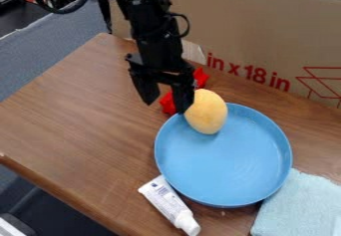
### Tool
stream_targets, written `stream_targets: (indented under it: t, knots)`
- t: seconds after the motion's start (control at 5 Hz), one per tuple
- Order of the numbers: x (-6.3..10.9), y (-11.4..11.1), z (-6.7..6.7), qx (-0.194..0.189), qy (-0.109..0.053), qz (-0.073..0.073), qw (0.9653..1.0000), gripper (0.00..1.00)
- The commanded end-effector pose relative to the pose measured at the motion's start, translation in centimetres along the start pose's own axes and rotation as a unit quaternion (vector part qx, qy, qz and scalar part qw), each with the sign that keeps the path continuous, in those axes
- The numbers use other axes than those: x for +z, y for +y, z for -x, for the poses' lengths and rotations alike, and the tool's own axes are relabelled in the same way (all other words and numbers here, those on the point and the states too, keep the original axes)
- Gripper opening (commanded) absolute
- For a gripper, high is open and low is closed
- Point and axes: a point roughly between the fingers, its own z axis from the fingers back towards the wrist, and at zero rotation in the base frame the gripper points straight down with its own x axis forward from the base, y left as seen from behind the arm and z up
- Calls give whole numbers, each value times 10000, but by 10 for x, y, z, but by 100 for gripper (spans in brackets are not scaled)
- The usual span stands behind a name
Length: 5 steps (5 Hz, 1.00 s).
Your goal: Move the red object to the left side of the table
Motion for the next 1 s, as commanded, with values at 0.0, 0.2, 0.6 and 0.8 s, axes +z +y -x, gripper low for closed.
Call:
stream_targets:
  t: [0.0, 0.2, 0.6, 0.8]
  knots:
    - [4, 0, -14, -1, -181, -28, 9998, 100]
    - [6, -9, -22, 64, -148, -41, 9999, 100]
    - [4, -8, -9, 153, -114, -29, 9998, 100]
    - [-1, 0, -7, 182, -102, -34, 9998, 100]
